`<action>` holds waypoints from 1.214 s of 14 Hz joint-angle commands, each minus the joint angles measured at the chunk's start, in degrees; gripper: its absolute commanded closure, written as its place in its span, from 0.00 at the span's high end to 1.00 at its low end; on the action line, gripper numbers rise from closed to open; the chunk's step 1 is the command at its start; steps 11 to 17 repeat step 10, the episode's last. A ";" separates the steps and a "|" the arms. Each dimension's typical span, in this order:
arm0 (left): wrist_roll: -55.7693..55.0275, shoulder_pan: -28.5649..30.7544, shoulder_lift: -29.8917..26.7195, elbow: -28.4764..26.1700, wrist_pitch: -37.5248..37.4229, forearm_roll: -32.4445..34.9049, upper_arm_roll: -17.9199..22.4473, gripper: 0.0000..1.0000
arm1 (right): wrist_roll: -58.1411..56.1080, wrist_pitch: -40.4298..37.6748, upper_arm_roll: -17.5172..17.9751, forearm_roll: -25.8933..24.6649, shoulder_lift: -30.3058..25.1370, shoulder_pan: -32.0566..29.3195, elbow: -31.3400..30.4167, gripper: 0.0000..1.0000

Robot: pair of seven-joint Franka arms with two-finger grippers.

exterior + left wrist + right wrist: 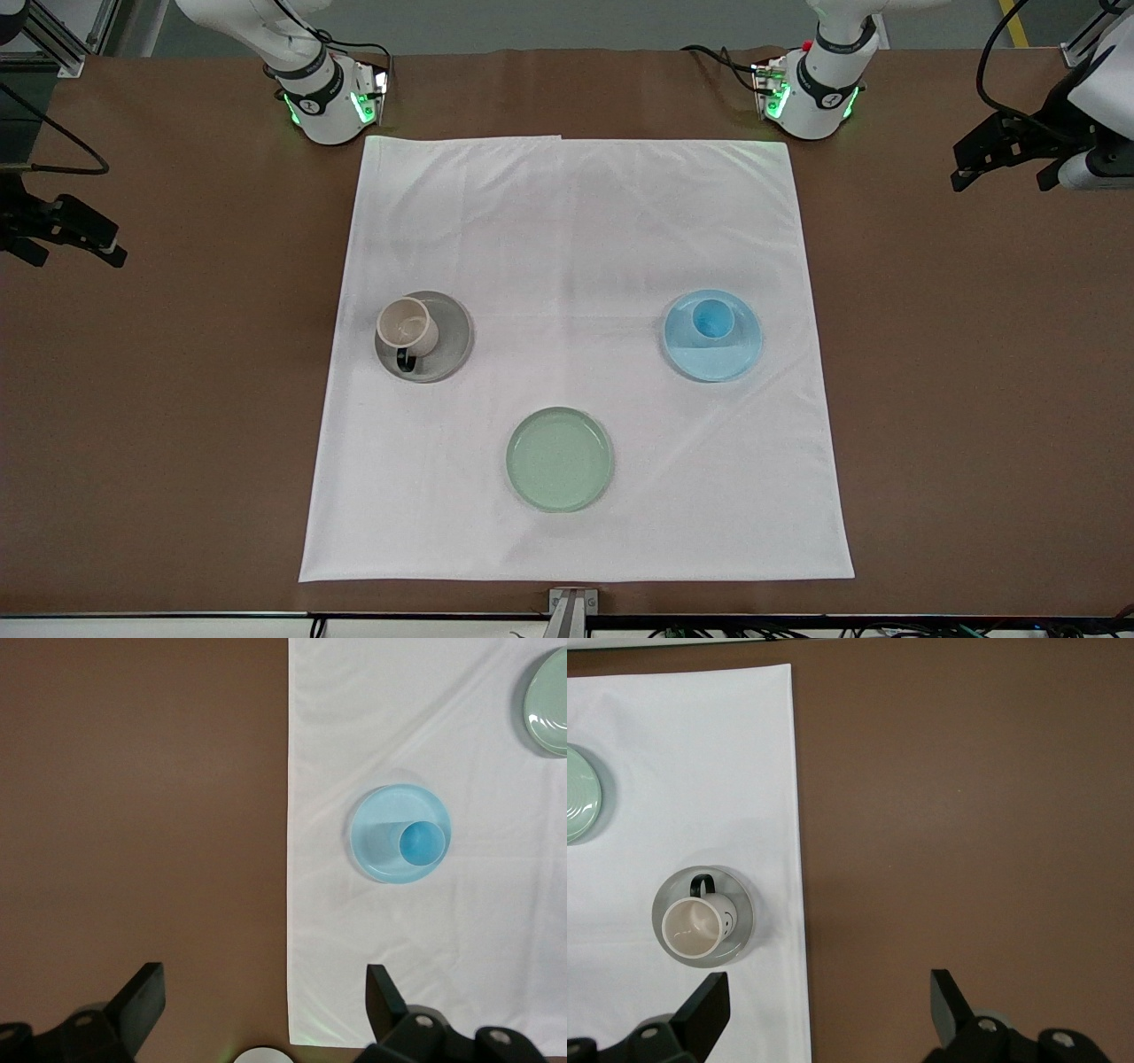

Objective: Place blue cup in blue plate and white mug in gray plate

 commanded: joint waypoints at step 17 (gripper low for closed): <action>0.06 0.20 -0.27 0.46 -0.33 -1.00 0.30 1.00 | -0.51 -0.79 12.22 -0.06 0.75 -11.74 3.33 1.00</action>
